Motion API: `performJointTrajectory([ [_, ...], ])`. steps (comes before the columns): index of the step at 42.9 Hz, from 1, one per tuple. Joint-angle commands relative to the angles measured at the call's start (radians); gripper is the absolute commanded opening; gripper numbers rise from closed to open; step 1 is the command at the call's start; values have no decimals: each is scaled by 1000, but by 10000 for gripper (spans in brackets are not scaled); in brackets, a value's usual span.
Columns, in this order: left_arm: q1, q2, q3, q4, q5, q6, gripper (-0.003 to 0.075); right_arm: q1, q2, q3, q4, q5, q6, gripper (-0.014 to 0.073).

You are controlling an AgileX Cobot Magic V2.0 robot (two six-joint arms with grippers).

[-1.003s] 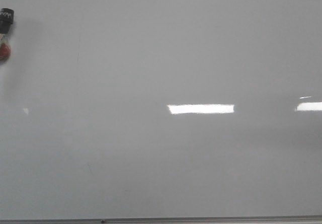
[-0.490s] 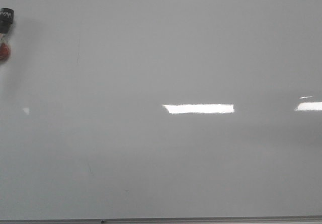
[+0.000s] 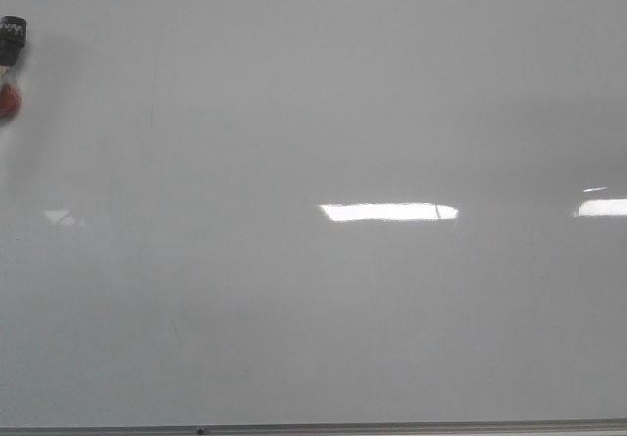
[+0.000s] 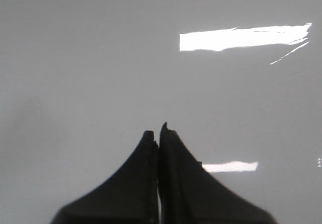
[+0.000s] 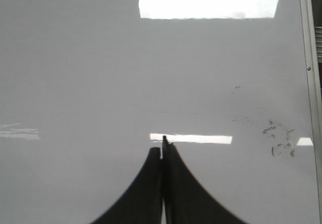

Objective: Write number 8 on whiteboard

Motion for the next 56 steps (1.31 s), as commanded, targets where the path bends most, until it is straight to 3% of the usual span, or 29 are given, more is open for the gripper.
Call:
performJointTrajectory([
  [1,-8,83,-122,-8,37,1,-21,0,92,-119,-7,-2,0,-69],
  [12,-8,209,-221,-8,154,1,-21,0,281,-263,-7,174,0,-69],
  [40,-8,341,-221,-26,265,1,-11,0,534,-258,-7,230,-14,-50],
  [44,-8,364,-221,-26,267,1,79,0,543,-258,-7,233,-17,51],
  [51,-8,426,-221,-24,267,6,426,0,544,-258,-7,233,-17,386],
  [53,-8,449,-221,-24,267,9,487,0,544,-258,-7,234,-17,485],
  [56,-8,494,-221,-24,267,9,549,0,544,-258,-7,234,-17,564],
])
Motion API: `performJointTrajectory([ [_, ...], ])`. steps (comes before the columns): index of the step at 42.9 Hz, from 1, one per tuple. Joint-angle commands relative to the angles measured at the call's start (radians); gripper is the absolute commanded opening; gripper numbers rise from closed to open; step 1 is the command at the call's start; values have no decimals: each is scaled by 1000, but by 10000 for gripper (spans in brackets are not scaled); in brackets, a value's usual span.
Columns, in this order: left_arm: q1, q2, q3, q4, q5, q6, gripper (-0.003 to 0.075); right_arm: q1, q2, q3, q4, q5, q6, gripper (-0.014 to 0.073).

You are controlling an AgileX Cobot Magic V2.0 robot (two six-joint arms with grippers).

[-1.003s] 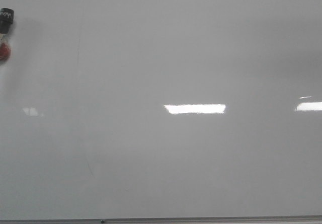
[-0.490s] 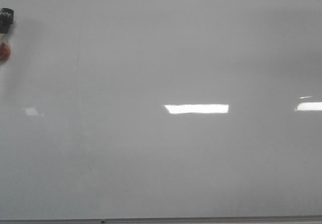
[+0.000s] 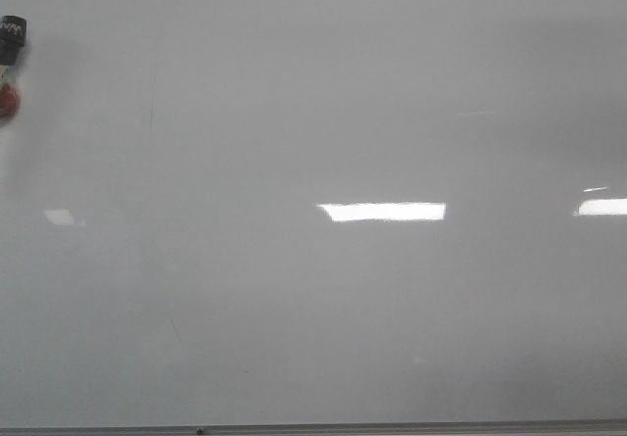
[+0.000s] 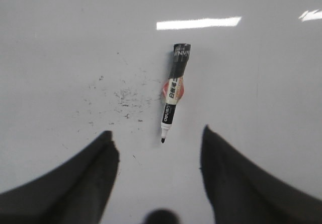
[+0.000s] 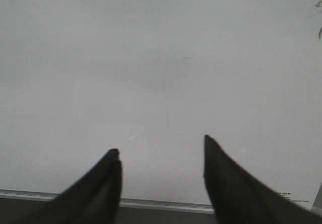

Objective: Write number 8 on whiteboard

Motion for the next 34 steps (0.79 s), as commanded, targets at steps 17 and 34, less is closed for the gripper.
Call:
performJointTrajectory([
  [17,-9,330,-54,-92,-109,113,544,0,7,-29,-7,-56,-8,571],
  [34,-30,574,-147,-133,-151,188,544,0,7,-29,-7,-56,-8,571],
])
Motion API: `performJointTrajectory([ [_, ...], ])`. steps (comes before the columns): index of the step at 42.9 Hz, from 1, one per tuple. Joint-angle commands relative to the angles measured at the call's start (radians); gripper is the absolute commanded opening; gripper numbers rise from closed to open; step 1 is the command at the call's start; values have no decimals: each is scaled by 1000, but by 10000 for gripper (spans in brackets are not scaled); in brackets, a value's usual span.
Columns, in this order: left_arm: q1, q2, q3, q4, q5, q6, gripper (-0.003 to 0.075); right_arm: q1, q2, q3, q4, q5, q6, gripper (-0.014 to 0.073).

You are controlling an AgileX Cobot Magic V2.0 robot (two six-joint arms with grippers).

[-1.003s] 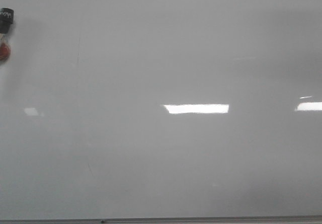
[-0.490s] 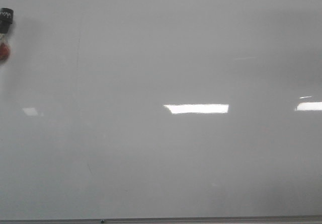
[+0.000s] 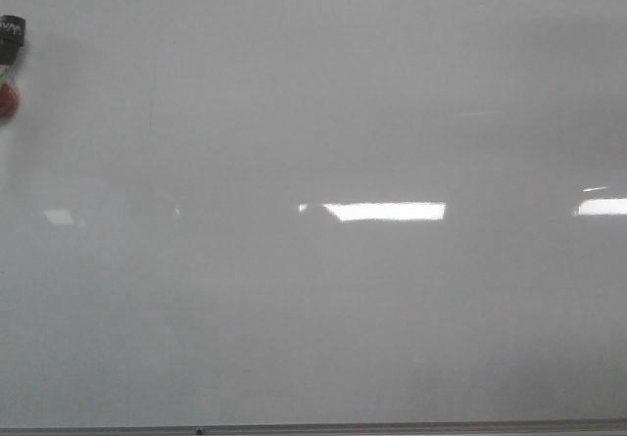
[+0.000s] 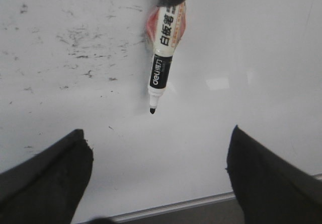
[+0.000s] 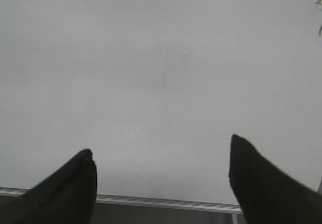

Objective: Write number 8 on whiteboard

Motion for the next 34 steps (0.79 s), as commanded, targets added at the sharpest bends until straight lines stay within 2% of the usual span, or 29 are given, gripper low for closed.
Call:
performJointTrajectory([
  [1,-24,38,-46,-27,-105,20,544,0,7,-29,-7,-62,-6,571],
  [11,-85,172,-46,-16,-310,19,544,0,7,-29,-7,-62,-6,571],
  [21,-97,274,-46,45,-418,19,538,0,7,-29,-7,-59,-6,571],
  [26,-97,296,-46,70,-455,19,477,0,7,-29,-7,-57,-6,571],
  [34,-97,315,-46,70,-485,19,333,0,7,-29,-7,-57,-6,571],
])
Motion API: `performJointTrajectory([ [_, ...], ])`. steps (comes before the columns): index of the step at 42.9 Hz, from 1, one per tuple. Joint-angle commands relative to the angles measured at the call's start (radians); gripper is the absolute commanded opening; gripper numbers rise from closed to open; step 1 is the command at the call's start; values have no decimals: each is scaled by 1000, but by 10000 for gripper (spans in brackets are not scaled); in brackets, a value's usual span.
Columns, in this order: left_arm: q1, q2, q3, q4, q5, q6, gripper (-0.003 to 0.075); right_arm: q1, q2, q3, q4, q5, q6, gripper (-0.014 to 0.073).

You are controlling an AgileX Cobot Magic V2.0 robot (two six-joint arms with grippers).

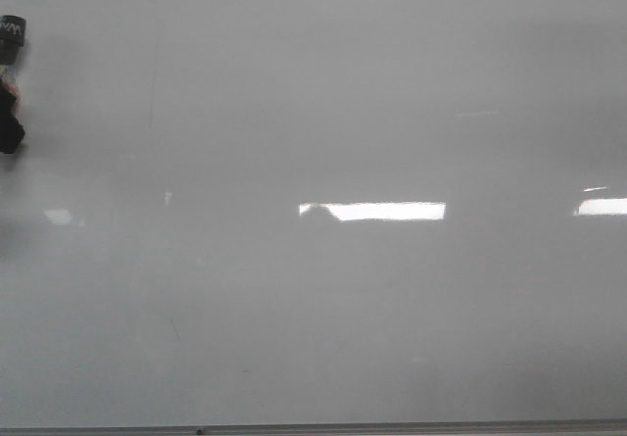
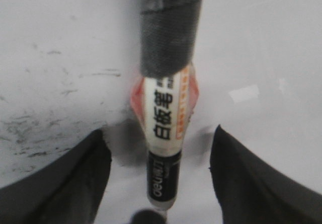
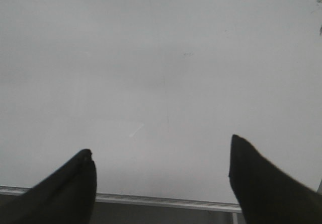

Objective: Write number 8 on whiteboard

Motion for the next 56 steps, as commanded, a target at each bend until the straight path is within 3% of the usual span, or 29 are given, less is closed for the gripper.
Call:
performJointTrajectory([
  [1,-7,-17,-32,-1,-82,2,317,0,7,-29,-7,-61,-6,571],
  [18,-7,-8,-32,-1,-82,2,95,0,7,-29,-7,-63,-6,571],
  [24,-7,-48,-39,-1,-25,2,38,0,7,-36,-7,-69,-6,571],
  [34,-7,-152,-125,4,239,3,-21,0,7,-82,-7,-56,-6,571],
  [43,-9,-176,-290,1,592,33,-21,0,30,-130,-7,-32,-6,571],
  [50,-67,-174,-378,-25,756,208,-20,0,109,-176,-7,13,-6,571],
  [56,-161,-165,-403,-63,815,325,-21,1,199,-226,5,68,-49,571],
])
